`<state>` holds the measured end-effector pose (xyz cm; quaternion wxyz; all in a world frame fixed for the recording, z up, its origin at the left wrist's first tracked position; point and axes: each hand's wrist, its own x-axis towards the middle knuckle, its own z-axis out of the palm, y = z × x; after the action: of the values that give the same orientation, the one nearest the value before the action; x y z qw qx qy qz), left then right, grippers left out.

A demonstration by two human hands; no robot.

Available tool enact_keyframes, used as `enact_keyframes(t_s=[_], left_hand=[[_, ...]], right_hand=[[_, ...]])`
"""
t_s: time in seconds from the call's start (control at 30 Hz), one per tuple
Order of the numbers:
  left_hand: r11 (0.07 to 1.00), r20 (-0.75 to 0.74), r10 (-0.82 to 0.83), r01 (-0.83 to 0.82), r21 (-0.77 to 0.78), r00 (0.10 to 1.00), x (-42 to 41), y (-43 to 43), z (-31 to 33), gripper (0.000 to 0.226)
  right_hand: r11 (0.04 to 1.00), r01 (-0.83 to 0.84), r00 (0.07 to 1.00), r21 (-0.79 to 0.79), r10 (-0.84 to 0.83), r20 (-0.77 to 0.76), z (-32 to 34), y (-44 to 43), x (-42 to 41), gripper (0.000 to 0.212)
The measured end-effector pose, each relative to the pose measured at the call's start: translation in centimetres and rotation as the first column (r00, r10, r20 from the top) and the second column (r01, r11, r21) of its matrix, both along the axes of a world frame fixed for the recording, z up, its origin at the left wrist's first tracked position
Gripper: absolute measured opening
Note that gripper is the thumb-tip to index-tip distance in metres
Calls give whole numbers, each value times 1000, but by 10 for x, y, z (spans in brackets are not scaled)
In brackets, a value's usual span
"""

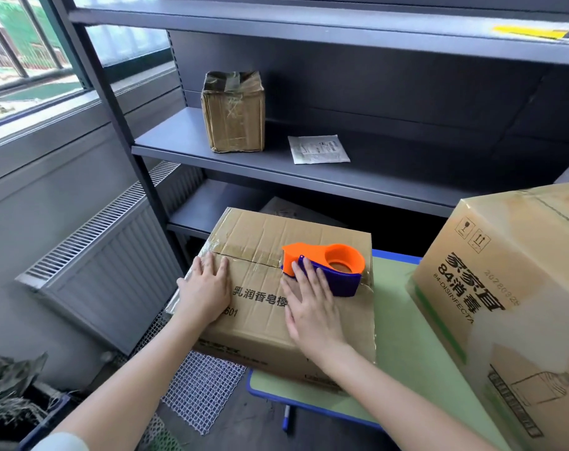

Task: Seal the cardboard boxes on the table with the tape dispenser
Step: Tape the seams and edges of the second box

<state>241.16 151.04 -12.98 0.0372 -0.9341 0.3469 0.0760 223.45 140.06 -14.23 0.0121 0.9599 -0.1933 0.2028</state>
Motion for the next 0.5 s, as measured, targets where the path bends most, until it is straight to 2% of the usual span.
enact_keyframes(t_s=[0.1,0.2,0.33,0.5], left_hand=[[1000,14,21,-21,-10,1000,-16,-3,2,54],[1000,98,-5,5,7,995,-38,-6,0,52],[985,165,-174,169,40,971,-79,-8,4,46],[920,229,-308,351,-174,923,-74,-2,15,71]], right_hand=[[984,12,991,176,11,-131,7,9,3,49],[947,72,952,314,29,-306,12,4,-1,57],[921,210,908,327,-60,-414,16,0,-7,65],[895,323,849,308,-130,-512,19,1,-13,72]])
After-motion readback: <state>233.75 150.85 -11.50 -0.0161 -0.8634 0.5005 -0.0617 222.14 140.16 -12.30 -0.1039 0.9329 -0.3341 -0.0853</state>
